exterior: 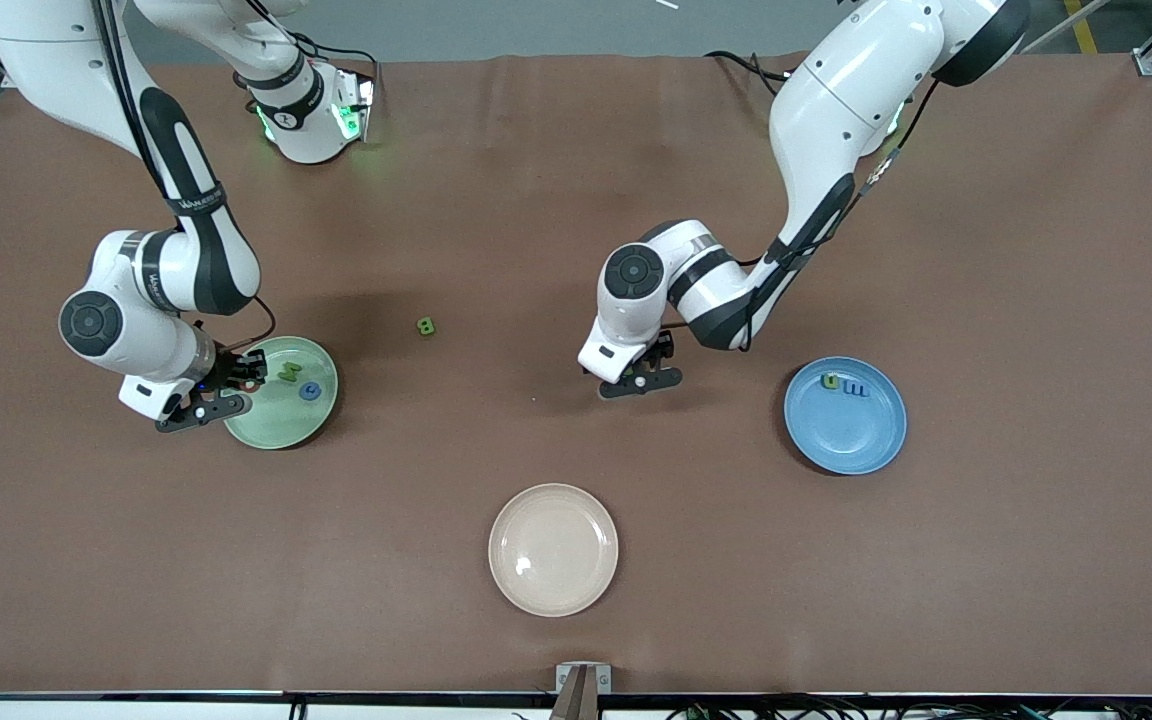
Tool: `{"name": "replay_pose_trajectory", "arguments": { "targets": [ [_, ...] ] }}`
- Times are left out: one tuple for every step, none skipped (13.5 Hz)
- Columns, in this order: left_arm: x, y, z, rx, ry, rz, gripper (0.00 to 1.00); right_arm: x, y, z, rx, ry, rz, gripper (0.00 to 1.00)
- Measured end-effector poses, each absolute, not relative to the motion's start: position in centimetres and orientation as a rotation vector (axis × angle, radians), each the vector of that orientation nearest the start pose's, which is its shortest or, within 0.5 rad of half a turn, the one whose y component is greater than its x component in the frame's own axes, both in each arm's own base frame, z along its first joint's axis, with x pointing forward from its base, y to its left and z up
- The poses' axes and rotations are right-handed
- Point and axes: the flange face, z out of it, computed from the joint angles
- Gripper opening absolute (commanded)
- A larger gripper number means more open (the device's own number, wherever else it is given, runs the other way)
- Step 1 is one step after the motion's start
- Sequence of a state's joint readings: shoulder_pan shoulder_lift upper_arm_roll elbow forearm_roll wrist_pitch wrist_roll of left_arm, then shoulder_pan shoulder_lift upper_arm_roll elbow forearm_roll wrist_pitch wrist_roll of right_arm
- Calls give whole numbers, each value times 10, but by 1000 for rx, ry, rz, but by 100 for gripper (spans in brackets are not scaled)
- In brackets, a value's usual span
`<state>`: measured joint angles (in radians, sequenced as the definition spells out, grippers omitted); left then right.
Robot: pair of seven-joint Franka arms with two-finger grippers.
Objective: Sort upper and lower case letters into plates
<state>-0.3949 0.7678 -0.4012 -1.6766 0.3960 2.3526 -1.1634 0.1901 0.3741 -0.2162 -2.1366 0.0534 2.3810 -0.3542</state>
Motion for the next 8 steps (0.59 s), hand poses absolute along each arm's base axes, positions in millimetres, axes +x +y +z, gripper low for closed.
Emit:
{"name": "replay_pose_trajectory", "arguments": {
  "targets": [
    [495,-459,179,-3119,-284,10,67,560,-17,218,-3125,-467,194,0],
    [494,-460,178,-3118,-283,13,60,560,-19,214,-3128,-466,190,0],
    [494,-459,177,-3118,-283,15,55,561,-20,211,-3132,-466,182,1],
    [494,-459,176,-3117,-282,18,50,562,-21,209,-3134,-466,177,1],
    [493,-459,174,-3116,-282,21,46,562,-21,208,-3135,-467,174,1],
    [493,-459,173,-3115,-282,23,45,563,-21,208,-3136,-467,170,2],
    [493,-460,174,-3120,-282,18,42,564,-21,206,-3139,-469,161,2],
    [493,-460,174,-3121,-282,18,40,565,-21,204,-3142,-470,150,4]
  ]
}}
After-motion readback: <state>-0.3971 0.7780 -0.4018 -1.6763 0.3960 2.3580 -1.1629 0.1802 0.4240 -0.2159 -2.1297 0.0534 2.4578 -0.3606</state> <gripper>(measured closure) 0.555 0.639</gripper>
